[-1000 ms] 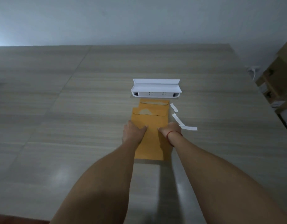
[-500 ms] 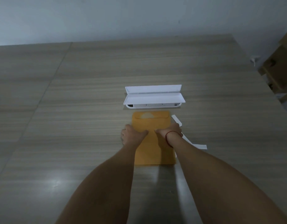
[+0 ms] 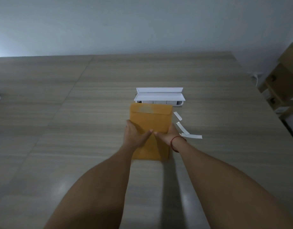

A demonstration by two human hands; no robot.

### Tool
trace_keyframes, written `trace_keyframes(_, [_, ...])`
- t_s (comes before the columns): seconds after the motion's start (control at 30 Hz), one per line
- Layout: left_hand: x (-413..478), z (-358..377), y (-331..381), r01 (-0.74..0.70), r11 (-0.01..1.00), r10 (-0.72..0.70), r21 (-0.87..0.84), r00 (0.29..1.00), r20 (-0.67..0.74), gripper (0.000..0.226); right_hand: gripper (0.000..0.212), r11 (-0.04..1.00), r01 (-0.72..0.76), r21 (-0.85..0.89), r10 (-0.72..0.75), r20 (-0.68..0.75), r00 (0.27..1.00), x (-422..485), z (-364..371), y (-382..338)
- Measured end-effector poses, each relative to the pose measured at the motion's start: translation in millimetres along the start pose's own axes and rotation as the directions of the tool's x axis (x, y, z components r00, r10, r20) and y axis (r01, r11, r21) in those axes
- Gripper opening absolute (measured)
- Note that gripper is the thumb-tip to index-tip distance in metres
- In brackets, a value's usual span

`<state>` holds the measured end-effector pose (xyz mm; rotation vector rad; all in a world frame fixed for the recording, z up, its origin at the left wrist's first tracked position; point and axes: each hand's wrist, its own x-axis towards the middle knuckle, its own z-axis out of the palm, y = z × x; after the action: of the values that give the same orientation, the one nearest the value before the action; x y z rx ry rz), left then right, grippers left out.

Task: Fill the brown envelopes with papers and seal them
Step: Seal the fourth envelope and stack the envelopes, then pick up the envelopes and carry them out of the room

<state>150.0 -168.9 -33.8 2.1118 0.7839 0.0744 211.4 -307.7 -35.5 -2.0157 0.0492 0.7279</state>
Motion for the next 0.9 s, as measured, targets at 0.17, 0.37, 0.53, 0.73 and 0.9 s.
trace_keyframes(0.17, [-57.1,-8.7,-6.3,-0.090,0.996,0.082,-0.024,0.971,-0.224,0.080,0.052,0.973,0.205,-0.110,-0.218,-0.125,0.968,-56.9,2.7,3.5])
trace_keyframes(0.37, [-84.8,-2.3,-29.5,-0.095,0.992,0.074,-0.078,0.969,-0.234,0.084,0.045,0.962,0.238,-0.133,-0.257,-0.159,0.953,-80.5,15.6,25.6])
trace_keyframes(0.53, [-90.1,-0.2,-37.2,-0.086,0.993,0.065,-0.082,0.972,-0.226,0.080,0.041,0.959,0.228,-0.167,-0.257,-0.178,0.950,-81.9,21.5,34.0])
trace_keyframes(0.73, [-95.1,0.2,-43.5,-0.040,0.996,0.028,-0.077,0.988,-0.153,0.080,0.039,0.962,0.229,-0.146,-0.256,-0.203,0.945,-88.5,26.8,39.0])
trace_keyframes(0.9, [-86.1,-7.1,6.2,-0.181,0.983,0.182,0.014,0.981,-0.065,0.078,0.032,0.985,0.167,-0.038,-0.171,-0.300,0.939,-100.8,-7.9,27.1])
